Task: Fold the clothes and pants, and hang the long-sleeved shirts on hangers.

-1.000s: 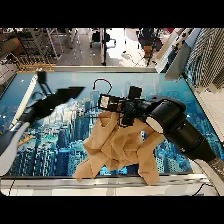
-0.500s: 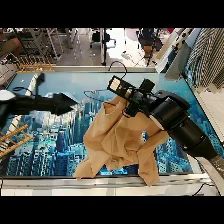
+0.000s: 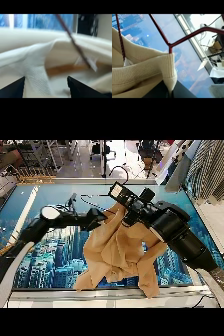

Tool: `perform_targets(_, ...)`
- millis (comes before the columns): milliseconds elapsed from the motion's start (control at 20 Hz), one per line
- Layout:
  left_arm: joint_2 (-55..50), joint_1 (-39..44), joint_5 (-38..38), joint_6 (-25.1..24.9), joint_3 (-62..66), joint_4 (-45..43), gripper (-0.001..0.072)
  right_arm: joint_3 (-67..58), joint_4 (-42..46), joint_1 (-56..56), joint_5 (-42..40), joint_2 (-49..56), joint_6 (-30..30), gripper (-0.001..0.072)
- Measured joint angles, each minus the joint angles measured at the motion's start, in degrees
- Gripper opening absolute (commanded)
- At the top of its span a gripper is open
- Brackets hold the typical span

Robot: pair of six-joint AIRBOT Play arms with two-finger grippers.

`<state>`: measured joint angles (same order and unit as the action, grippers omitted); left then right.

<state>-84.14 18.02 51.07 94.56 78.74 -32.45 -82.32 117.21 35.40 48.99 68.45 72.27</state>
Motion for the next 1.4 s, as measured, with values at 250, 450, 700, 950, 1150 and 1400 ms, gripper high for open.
perform_targets(250, -4.59, 2.82, -2.99, 10.6, 0.0, -7.8, 0.0006, 0.0, -0.39, 0.0, -0.13, -0.63, 0.28, 0.0019)
perform_targets(450, -5.7, 1.51, -4.26, 13.77, 0.0, -11.39, 0.0009, 0.0, -0.94, 0.0, 0.94, -2.56, 0.33, 0.0019)
perform_targets(700, -1.64, -1.9, -5.51, 6.19, 0.0, -9.42, 0.0652, 0.07, -3.78, 0.0, 0.83, -3.72, 0.33, 0.0019)
perform_targets(950, 1.92, 1.09, -4.11, -0.13, 0.02, -6.27, 0.0651, 0.07, -4.57, -0.02, -1.46, -3.48, 1.09, 0.0019)
perform_targets(1150, 0.28, 4.92, -9.68, 2.32, 0.02, -5.7, 0.0647, 0.07, -5.03, -0.02, -2.08, -3.37, 2.73, 0.0019)
perform_targets(1400, -1.07, 5.92, -14.8, 5.6, 0.02, -8.31, 0.0647, 0.07, -4.5, -0.02, -2.27, -3.3, 4.35, 0.0019)
